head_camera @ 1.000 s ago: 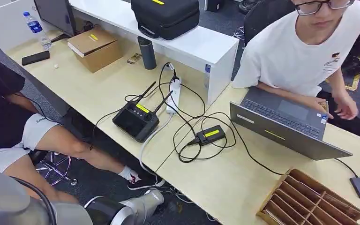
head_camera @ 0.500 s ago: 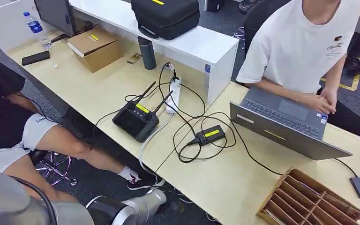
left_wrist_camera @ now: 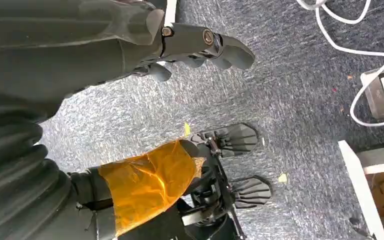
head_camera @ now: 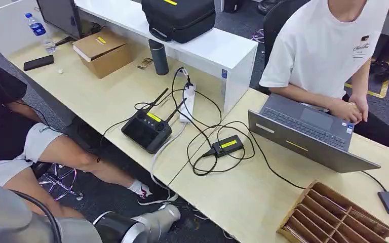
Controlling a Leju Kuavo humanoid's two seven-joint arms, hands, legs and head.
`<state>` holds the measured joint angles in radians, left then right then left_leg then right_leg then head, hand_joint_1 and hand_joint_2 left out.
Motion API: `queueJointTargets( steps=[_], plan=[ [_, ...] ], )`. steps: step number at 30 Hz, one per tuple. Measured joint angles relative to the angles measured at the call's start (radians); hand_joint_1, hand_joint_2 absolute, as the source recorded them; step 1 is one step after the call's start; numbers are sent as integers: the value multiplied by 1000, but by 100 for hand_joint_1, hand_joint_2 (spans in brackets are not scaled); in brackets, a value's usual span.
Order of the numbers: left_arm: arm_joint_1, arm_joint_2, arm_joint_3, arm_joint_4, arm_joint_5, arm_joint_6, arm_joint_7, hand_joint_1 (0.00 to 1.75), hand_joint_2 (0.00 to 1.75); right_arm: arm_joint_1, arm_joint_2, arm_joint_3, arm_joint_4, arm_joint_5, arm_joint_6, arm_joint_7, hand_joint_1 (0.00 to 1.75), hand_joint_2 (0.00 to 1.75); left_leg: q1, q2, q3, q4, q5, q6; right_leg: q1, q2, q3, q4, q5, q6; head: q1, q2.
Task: Pass the card to the sensor for recognition and then transmit it.
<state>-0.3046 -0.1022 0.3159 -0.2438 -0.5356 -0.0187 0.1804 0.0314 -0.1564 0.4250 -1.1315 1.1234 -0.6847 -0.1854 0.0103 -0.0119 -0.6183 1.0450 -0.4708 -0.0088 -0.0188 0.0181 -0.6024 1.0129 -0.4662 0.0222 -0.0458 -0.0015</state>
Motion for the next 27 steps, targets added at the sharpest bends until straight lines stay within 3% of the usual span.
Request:
queueJointTargets(
  steps=[11, 27],
  plan=[
    [-1, 0, 0, 0, -19, -3, 6, 0, 175, -9, 14, -102, 29, 38, 0, -23, 0, 175, 0, 0, 0, 0, 0, 0, 0, 0, 0, 0, 0, 0, 0, 0],
    [-2, 0, 5, 0, -34, -8, 5, 0, 175, 2, 28, -121, 10, 6, 0, -52, 0, 175, 0, 0, 0, 0, 0, 0, 0, 0, 0, 0, 0, 0, 0, 0]
  ],
)
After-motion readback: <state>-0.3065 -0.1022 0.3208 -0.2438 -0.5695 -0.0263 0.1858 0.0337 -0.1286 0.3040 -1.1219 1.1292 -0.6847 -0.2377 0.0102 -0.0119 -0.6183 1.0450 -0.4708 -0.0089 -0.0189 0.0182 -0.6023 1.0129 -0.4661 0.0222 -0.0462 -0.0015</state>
